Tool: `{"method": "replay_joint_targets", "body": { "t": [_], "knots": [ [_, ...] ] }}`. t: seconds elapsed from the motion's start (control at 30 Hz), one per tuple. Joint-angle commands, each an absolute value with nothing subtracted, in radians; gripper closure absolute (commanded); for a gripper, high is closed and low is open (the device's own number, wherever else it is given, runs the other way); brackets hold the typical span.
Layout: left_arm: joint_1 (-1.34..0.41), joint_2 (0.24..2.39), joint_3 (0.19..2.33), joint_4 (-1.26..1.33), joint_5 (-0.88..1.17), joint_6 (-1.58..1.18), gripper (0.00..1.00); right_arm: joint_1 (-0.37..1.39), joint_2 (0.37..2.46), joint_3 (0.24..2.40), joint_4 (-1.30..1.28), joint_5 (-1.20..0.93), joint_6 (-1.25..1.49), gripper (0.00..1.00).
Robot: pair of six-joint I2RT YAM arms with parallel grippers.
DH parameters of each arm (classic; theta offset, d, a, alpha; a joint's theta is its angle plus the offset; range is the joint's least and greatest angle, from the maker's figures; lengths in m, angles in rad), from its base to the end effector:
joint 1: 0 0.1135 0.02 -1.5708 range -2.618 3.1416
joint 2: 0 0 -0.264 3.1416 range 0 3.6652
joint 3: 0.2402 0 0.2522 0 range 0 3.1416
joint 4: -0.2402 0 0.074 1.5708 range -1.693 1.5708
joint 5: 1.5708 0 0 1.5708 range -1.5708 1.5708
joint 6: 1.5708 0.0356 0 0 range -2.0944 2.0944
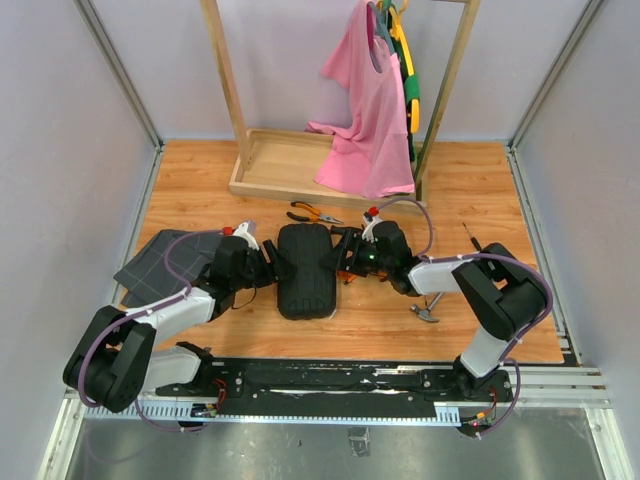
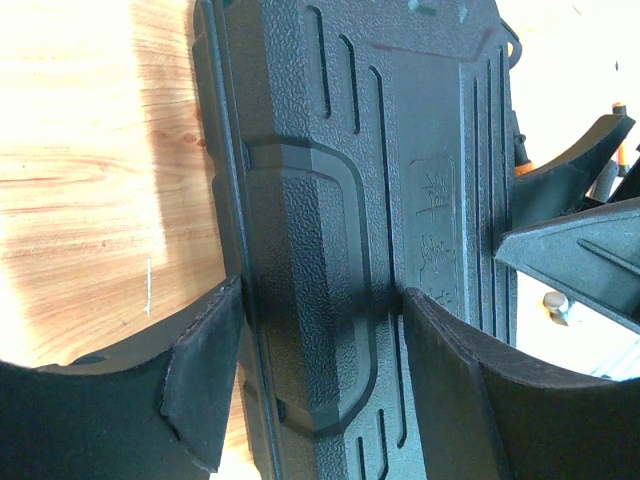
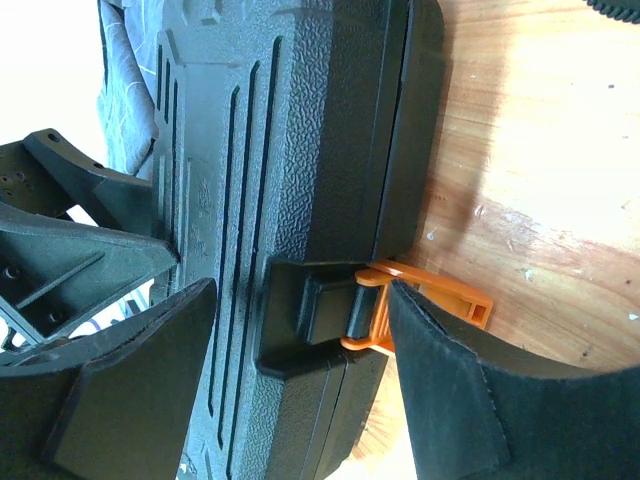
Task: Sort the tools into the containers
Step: Open the storage box at the center of the board.
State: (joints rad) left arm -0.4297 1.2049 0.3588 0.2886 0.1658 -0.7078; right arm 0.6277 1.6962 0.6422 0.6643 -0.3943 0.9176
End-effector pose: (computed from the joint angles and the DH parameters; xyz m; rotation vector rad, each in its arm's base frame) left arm 0.2025 -0.0993 0.1587 -0.2079 2.2300 -0.8253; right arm 0.2551 0.2020 0.1515 0.0261 2.2062 1.3361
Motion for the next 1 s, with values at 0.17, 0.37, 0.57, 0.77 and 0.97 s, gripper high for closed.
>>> {"method": "replay_joint_targets", "body": {
  "t": [0.17, 0.37, 0.57, 0.77, 0.97],
  "knots": [
    [-0.440, 1.172, 0.339, 0.338, 0.185, -0.690, 0.38, 0.641, 1.630, 0.663, 0.718, -0.459, 0.957, 0.30],
    [-0.440, 1.167, 0.335, 0.351, 0.196, -0.692, 0.38, 0.641, 1.607, 0.656, 0.733, -0.466, 0.974, 0.30],
    [-0.440, 1.162, 0.330, 0.354, 0.199, -0.696, 0.38, 0.641, 1.601, 0.652, 0.758, -0.480, 0.995, 0.30],
    [-0.440, 1.149, 0.329, 0.354, 0.197, -0.703, 0.26, 0.641, 1.582, 0.659, 0.759, -0.492, 1.003, 0.29],
    [-0.439, 1.112, 0.337, 0.320, 0.165, -0.709, 0.17, 0.640, 1.569, 0.659, 0.687, -0.445, 0.978, 0.29]
  ]
}}
